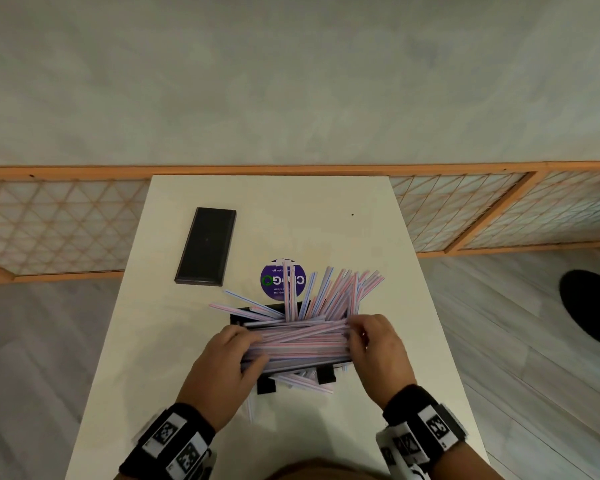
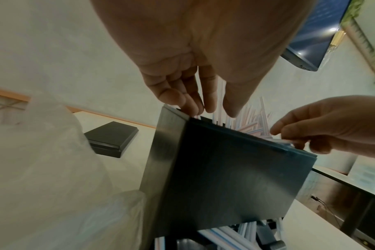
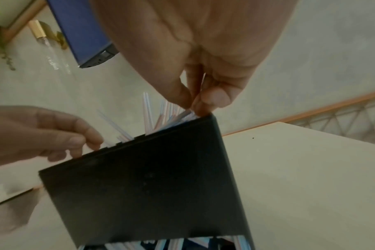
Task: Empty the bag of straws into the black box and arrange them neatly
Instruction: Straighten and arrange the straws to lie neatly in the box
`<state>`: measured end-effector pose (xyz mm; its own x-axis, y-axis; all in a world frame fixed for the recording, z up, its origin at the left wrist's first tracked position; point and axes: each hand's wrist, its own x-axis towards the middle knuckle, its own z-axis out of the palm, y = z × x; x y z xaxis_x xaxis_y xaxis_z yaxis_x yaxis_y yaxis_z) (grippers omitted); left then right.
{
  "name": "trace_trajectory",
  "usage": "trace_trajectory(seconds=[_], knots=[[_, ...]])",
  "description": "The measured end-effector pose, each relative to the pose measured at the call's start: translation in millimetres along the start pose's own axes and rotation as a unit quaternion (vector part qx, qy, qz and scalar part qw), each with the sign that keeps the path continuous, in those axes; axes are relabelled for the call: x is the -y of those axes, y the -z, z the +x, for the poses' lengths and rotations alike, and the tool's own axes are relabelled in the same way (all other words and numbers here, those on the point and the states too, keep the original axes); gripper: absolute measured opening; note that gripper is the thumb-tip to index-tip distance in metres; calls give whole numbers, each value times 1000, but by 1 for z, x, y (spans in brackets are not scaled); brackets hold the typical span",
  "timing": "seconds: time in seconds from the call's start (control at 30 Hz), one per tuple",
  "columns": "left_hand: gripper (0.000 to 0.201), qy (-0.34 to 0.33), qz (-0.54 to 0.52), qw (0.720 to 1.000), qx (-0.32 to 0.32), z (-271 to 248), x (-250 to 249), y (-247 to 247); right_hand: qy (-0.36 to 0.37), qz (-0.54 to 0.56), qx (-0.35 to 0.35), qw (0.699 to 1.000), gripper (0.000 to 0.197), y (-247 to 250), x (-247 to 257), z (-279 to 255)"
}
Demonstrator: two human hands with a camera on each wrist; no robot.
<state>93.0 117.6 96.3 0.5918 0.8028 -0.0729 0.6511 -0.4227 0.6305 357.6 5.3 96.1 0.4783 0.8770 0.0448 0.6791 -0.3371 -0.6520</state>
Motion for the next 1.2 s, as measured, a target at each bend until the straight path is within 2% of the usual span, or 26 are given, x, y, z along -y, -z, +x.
trace_trajectory(seconds=[0.07,0.13,0.2,0.27,0.33,0.4,0.5,0.6,0.7,0.87,1.03,1.2], knots=[[32,-26,3,1000,13,2,-7,-4,59,-30,37,997,11,-6,3,-1],[40,-58,17,998,20,5,-18,-8,69,-37,33,996,8,-6,7,1],[52,-92,42,994,29,12,-28,-13,16,-7,-17,1000,3,0,11,7],[61,-123,76,989,43,19,-37,-17,-61,23,-50,997,16,5,10,14],[65,-134,104,983,69,26,-43,-22,-113,15,-32,993,31,7,10,22],[61,-125,121,979,109,33,-48,-26,-115,-22,-4,993,32,4,10,30],[42,-132,155,968,147,40,-49,-33,-100,-56,10,993,30,-2,10,41],[40,-126,161,964,169,43,-42,-36,-86,-70,26,993,29,-7,7,46],[40,-125,144,968,165,45,-36,-39,-54,-66,33,996,24,-8,4,47],[40,-110,125,974,157,47,-30,-47,21,6,-7,1000,20,-10,12,43],[40,-107,116,975,154,48,-28,-49,-29,6,24,999,25,-4,16,48],[40,-107,114,976,152,48,-31,-47,-30,-38,66,997,22,-4,16,56]])
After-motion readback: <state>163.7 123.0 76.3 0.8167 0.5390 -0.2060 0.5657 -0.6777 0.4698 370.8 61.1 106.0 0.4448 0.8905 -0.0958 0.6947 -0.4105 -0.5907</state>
